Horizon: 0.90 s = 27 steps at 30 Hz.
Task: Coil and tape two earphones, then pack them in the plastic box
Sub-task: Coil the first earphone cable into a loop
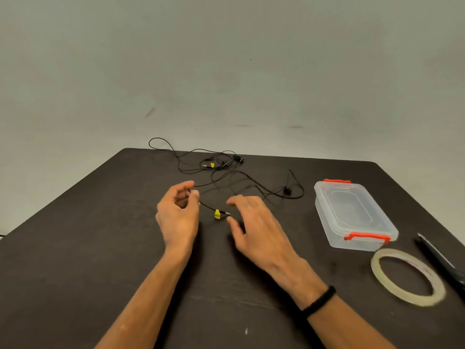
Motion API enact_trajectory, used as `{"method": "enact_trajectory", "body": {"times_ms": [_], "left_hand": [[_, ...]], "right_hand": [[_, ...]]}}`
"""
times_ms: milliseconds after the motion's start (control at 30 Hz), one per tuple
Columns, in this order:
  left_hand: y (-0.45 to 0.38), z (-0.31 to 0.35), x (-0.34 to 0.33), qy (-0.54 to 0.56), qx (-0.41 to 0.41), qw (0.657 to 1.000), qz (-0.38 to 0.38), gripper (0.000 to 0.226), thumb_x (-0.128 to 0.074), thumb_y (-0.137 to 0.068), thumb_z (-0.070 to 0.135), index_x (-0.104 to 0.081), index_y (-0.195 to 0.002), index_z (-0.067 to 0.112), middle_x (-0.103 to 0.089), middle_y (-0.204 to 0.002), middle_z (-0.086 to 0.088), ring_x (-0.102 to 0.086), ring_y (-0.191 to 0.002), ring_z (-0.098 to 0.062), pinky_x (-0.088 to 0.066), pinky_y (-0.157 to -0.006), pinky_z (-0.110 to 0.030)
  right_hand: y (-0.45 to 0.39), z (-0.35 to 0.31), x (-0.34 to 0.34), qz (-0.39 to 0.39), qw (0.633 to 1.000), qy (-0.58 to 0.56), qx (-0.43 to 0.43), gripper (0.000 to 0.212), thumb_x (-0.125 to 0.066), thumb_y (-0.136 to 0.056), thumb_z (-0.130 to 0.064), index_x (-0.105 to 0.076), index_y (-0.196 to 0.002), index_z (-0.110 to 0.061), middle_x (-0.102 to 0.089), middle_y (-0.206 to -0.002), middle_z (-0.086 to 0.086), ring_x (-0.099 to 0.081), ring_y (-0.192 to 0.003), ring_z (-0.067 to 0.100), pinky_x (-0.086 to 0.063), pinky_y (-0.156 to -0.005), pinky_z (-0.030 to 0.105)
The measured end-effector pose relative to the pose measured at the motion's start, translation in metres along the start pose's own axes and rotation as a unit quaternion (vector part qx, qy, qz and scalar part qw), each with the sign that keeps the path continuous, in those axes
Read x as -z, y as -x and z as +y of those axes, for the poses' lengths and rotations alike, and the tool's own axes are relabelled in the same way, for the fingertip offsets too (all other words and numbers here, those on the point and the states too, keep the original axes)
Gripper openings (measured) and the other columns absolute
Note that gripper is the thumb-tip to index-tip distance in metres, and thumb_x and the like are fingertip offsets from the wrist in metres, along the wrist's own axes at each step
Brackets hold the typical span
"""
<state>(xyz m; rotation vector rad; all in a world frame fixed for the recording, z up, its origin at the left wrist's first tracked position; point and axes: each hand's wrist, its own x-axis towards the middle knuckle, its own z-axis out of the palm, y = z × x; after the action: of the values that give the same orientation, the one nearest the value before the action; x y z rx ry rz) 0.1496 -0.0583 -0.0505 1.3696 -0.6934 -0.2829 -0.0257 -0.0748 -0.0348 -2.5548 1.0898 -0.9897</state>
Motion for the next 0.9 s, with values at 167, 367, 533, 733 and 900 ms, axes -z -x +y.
{"method": "enact_trajectory", "body": {"times_ms": [167,367,533,733,900], "left_hand": [[-0.013,0.003,0.001,-0.023,-0.014,0.997,0.076,0.023,-0.067,-0.096,0.023,-0.071,-0.118,0.031,-0.073,-0.103,0.004,-0.073,-0.088,-0.014,-0.061,-0.090,-0.047],[-0.008,0.008,-0.005,-0.171,-0.029,0.982,0.078,0.063,-0.067,-0.097,0.034,-0.042,-0.154,0.030,-0.018,-0.168,-0.019,-0.031,-0.151,-0.035,-0.028,-0.123,-0.046],[0.006,0.000,-0.036,-0.381,-0.341,0.850,-0.127,0.052,-0.064,-0.095,0.033,-0.054,-0.146,0.028,-0.038,-0.162,-0.009,-0.022,-0.157,-0.033,-0.021,-0.124,-0.062],[0.005,-0.004,-0.060,-0.394,-0.316,0.821,-0.267,0.021,-0.059,-0.099,0.039,-0.071,-0.111,0.028,-0.068,-0.116,0.008,-0.052,-0.125,-0.019,-0.034,-0.112,-0.039],[0.007,-0.004,-0.056,-0.384,-0.349,0.810,-0.274,0.026,-0.061,-0.096,0.049,-0.063,-0.086,0.025,-0.059,-0.087,0.011,-0.055,-0.097,-0.016,-0.037,-0.111,-0.046]], "right_hand": [[-0.003,0.020,0.010,0.004,0.997,0.013,-0.074,0.035,-0.067,-0.098,-0.024,-0.061,-0.132,-0.023,-0.062,-0.132,-0.004,-0.051,-0.125,0.017,-0.047,-0.097,0.030],[-0.010,0.052,0.016,0.038,0.981,0.048,-0.182,0.035,-0.070,-0.096,-0.026,-0.064,-0.129,-0.016,-0.055,-0.134,0.006,-0.048,-0.127,0.027,-0.048,-0.100,0.035],[-0.012,0.055,0.008,0.011,0.980,0.065,-0.187,0.040,-0.062,-0.101,-0.028,-0.060,-0.139,-0.018,-0.059,-0.140,0.006,-0.047,-0.133,0.030,-0.042,-0.109,0.042],[-0.012,0.056,0.006,-0.005,0.981,0.085,-0.173,0.046,-0.055,-0.104,-0.029,-0.052,-0.150,-0.020,-0.059,-0.147,0.000,-0.044,-0.138,0.028,-0.038,-0.113,0.044],[-0.014,0.056,0.007,-0.008,0.980,0.067,-0.188,0.047,-0.053,-0.106,-0.022,-0.050,-0.152,-0.015,-0.060,-0.147,0.003,-0.044,-0.139,0.029,-0.036,-0.114,0.045]]}}
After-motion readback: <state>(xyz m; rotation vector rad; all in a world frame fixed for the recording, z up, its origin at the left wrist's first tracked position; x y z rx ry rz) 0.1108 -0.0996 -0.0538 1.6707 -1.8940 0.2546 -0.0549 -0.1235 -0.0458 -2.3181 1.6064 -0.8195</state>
